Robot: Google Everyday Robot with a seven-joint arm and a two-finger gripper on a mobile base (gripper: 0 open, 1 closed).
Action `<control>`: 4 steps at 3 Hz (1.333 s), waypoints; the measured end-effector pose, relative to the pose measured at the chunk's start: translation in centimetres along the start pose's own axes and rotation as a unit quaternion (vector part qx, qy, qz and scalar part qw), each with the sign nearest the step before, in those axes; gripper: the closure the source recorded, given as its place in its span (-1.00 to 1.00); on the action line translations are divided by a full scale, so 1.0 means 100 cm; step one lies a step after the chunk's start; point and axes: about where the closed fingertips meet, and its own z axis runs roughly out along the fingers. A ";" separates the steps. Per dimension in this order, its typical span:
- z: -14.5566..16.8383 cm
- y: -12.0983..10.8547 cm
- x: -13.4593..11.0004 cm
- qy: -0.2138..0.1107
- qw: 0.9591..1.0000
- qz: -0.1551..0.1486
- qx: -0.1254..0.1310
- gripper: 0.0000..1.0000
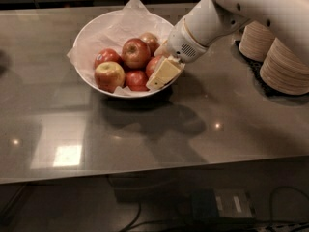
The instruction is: Pick apple from white bowl
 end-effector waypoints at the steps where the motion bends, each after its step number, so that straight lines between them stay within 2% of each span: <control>1: 0.004 -0.002 0.004 0.003 1.000 0.006 -0.003 -0.40; 2: 0.004 -0.002 0.004 0.003 1.000 0.005 -0.003 -0.01; 4: 0.001 -0.001 0.003 -0.002 1.000 0.006 -0.001 0.92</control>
Offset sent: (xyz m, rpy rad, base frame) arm 0.0021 -0.0015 -0.0057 -0.0024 0.0124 -0.0055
